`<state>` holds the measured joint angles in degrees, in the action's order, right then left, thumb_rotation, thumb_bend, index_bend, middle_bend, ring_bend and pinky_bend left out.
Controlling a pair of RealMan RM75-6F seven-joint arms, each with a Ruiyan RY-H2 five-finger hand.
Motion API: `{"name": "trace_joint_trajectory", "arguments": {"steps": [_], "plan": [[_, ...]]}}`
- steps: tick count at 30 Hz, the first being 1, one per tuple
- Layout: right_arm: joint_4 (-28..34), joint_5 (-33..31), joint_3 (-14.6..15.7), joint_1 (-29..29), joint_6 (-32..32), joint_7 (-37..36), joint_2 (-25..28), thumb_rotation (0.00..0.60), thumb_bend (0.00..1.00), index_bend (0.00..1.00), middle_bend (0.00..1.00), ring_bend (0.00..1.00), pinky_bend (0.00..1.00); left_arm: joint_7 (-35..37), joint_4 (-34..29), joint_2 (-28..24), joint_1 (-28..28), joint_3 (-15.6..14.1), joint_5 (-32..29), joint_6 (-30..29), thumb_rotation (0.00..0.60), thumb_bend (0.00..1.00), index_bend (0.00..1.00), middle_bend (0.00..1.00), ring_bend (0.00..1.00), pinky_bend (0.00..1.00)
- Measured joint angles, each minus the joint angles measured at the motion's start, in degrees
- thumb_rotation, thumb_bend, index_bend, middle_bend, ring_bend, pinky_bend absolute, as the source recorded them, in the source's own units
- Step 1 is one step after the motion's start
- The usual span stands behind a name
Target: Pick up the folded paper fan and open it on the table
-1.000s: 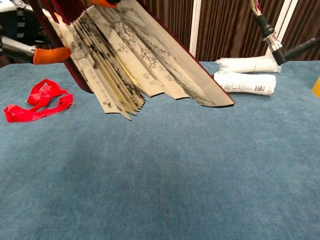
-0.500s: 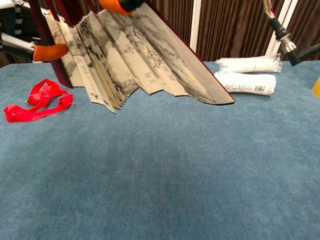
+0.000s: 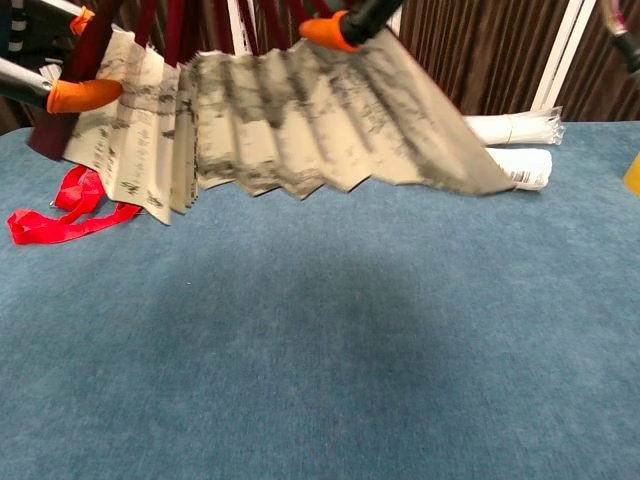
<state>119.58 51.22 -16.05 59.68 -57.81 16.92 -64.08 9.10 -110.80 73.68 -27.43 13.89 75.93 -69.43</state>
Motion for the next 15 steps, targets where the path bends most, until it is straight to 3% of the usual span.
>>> {"name": "trace_joint_trajectory", "arguments": {"steps": [15], "plan": [[-3.48, 5.78, 2.84, -3.55, 2.46, -0.99, 4.58, 0.600, 0.54, 0.81, 0.14, 0.22, 0.17, -10.68, -2.87, -1.07, -1.24, 0.69, 1.98, -2.27, 0.600, 0.52, 0.68, 0.25, 0.00, 0.16]]}}
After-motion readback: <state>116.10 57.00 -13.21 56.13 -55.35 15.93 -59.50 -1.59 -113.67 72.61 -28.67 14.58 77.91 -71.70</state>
